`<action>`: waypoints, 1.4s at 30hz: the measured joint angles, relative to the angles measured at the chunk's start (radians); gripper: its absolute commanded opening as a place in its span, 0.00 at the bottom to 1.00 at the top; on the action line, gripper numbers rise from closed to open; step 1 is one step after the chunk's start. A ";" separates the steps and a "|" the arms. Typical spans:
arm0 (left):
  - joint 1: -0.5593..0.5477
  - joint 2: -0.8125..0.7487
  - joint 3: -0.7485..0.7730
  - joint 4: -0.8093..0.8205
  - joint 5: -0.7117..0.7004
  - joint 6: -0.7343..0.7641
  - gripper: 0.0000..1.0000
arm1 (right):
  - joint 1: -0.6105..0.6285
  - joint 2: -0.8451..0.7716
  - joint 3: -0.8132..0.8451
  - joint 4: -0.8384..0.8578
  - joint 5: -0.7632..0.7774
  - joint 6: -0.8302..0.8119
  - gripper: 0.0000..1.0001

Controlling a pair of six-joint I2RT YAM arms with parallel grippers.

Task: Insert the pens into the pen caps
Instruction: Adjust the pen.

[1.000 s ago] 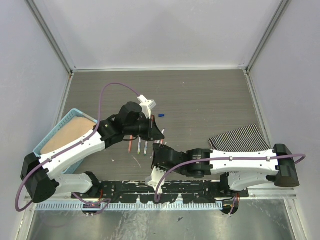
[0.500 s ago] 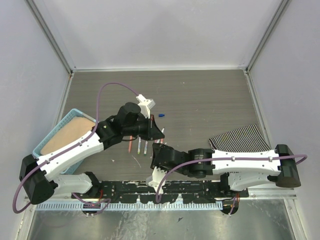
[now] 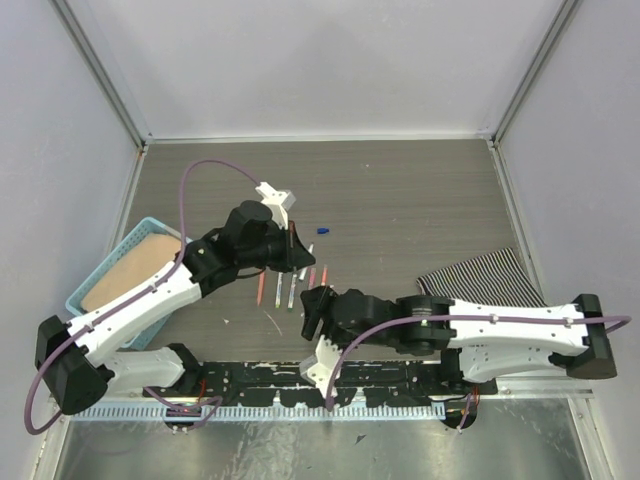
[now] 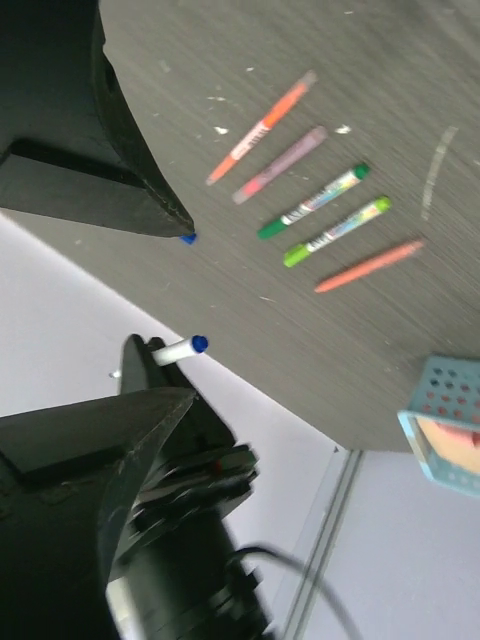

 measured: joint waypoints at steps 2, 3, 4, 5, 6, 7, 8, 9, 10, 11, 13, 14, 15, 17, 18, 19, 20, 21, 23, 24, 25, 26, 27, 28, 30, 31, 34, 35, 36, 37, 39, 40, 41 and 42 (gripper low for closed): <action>0.021 -0.007 0.000 -0.014 -0.017 0.008 0.00 | 0.000 -0.053 -0.004 0.021 -0.046 0.068 0.62; 0.034 -0.011 0.000 -0.026 -0.026 0.013 0.00 | 0.000 -0.083 -0.012 0.050 -0.063 0.109 0.62; 0.044 -0.016 0.000 -0.037 -0.035 0.018 0.00 | 0.000 -0.109 -0.024 0.082 -0.072 0.153 0.62; 0.053 -0.023 -0.001 -0.047 -0.046 0.023 0.00 | 0.000 -0.141 -0.041 0.132 -0.075 0.219 0.61; 0.059 -0.028 -0.001 -0.054 -0.053 0.026 0.00 | 0.000 -0.166 -0.054 0.172 -0.074 0.281 0.61; 0.065 -0.035 -0.002 -0.061 -0.060 0.029 0.00 | 0.000 -0.191 -0.066 0.220 -0.070 0.359 0.61; 0.069 -0.042 -0.004 -0.069 -0.068 0.032 0.00 | 0.000 -0.205 -0.071 0.257 -0.059 0.430 0.61; 0.073 -0.051 -0.007 -0.078 -0.074 0.037 0.00 | 0.000 -0.214 -0.071 0.294 -0.040 0.505 0.64; 0.075 -0.058 -0.011 -0.087 -0.079 0.039 0.00 | 0.000 -0.219 -0.071 0.324 -0.020 0.568 0.69; 0.077 -0.066 -0.016 -0.097 -0.087 0.042 0.00 | 0.000 -0.222 -0.071 0.359 0.016 0.658 0.73; 0.079 -0.081 -0.023 -0.117 -0.097 0.047 0.00 | 0.002 -0.221 -0.066 0.396 0.108 0.841 0.78; 0.079 -0.091 -0.028 -0.124 -0.101 0.049 0.00 | 0.003 -0.213 -0.052 0.392 0.171 0.942 0.81; 0.079 -0.100 -0.033 -0.132 -0.104 0.050 0.00 | 0.003 -0.198 -0.027 0.380 0.232 1.044 0.84; 0.079 -0.130 -0.049 -0.143 -0.110 0.052 0.00 | 0.002 -0.159 0.029 0.351 0.338 1.226 0.86; 0.079 -0.148 -0.058 -0.150 -0.113 0.053 0.00 | 0.001 -0.142 0.055 0.339 0.380 1.309 0.87; 0.079 -0.163 -0.068 -0.150 -0.115 0.053 0.00 | 0.001 -0.131 0.069 0.332 0.407 1.372 0.86; 0.079 -0.186 -0.083 -0.150 -0.119 0.053 0.00 | 0.001 -0.124 0.077 0.325 0.432 1.445 0.86; 0.079 -0.208 -0.097 -0.148 -0.121 0.053 0.00 | 0.001 -0.124 0.077 0.318 0.450 1.512 0.86; 0.079 -0.267 -0.140 -0.136 -0.132 0.052 0.00 | 0.001 -0.124 0.077 0.307 0.470 1.622 0.86; 0.079 -0.298 -0.162 -0.127 -0.136 0.051 0.00 | 0.001 -0.123 0.077 0.308 0.476 1.680 0.85; 0.079 -0.328 -0.185 -0.114 -0.140 0.049 0.00 | 0.001 -0.123 0.077 0.309 0.484 1.732 0.84; 0.079 -0.354 -0.203 -0.098 -0.143 0.046 0.00 | 0.001 -0.121 0.077 0.310 0.491 1.777 0.81; 0.079 -0.385 -0.225 -0.081 -0.146 0.041 0.00 | 0.000 -0.116 0.077 0.313 0.498 1.834 0.78; 0.079 -0.409 -0.238 -0.070 -0.149 0.036 0.00 | -0.003 -0.108 0.077 0.315 0.504 1.886 0.77; 0.079 -0.452 -0.260 -0.039 -0.154 0.023 0.00 | -0.013 -0.083 0.075 0.329 0.499 1.981 0.75; 0.079 -0.473 -0.269 -0.023 -0.157 0.015 0.00 | -0.016 -0.069 0.071 0.344 0.481 2.020 0.75; 0.079 -0.531 -0.282 0.011 -0.163 -0.008 0.00 | -0.106 -0.032 0.038 0.412 0.360 2.120 0.74; 0.079 -0.545 -0.282 0.021 -0.167 -0.013 0.00 | -0.141 -0.024 0.023 0.436 0.319 2.145 0.74; 0.079 -0.556 -0.281 0.028 -0.172 -0.016 0.00 | -0.189 -0.016 -0.003 0.477 0.260 2.177 0.73; 0.079 -0.566 -0.281 0.032 -0.177 -0.018 0.00 | -0.230 -0.008 -0.034 0.520 0.204 2.204 0.73; 0.079 -0.583 -0.280 0.034 -0.186 -0.024 0.00 | -0.293 0.004 -0.093 0.596 0.107 2.247 0.72; 0.079 -0.587 -0.279 0.034 -0.188 -0.027 0.00 | -0.308 0.011 -0.112 0.623 0.074 2.260 0.71; 0.079 -0.592 -0.277 0.032 -0.190 -0.029 0.00 | -0.319 0.021 -0.132 0.657 0.030 2.272 0.70; 0.079 -0.595 -0.273 0.032 -0.192 -0.031 0.00 | -0.322 0.032 -0.148 0.694 -0.010 2.283 0.69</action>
